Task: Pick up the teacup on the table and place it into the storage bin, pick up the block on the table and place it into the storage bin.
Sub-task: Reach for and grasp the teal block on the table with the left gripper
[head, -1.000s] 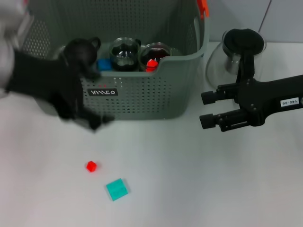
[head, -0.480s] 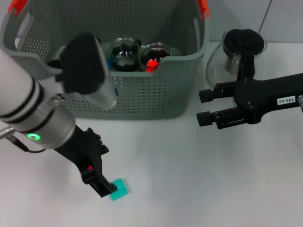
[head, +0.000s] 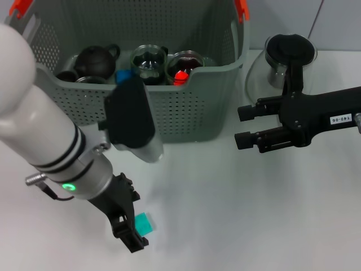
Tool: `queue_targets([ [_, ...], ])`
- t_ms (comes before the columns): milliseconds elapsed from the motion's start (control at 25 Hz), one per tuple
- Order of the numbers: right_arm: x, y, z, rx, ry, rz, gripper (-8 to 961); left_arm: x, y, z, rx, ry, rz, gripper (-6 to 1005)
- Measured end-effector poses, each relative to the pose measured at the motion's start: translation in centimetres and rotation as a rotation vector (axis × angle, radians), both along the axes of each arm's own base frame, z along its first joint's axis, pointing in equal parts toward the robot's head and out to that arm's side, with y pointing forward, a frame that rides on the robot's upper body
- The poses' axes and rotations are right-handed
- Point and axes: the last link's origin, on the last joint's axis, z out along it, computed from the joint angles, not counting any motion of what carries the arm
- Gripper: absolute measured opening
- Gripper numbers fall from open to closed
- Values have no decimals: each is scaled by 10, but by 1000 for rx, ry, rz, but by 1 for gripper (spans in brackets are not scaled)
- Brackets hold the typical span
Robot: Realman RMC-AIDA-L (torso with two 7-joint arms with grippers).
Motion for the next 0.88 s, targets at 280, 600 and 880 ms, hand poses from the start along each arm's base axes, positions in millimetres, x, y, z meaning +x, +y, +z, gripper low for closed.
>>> queue_targets([
  [280, 1, -1, -1, 1, 1, -4, 834, 0, -3, -11, 6, -9, -7, 959],
  [600, 2, -2, -1, 3, 1, -4, 832, -4, -4, -20, 17, 11, 5, 923],
  [880, 3, -1, -1, 5, 0, -1, 833, -6, -5, -26, 20, 49, -19, 877],
])
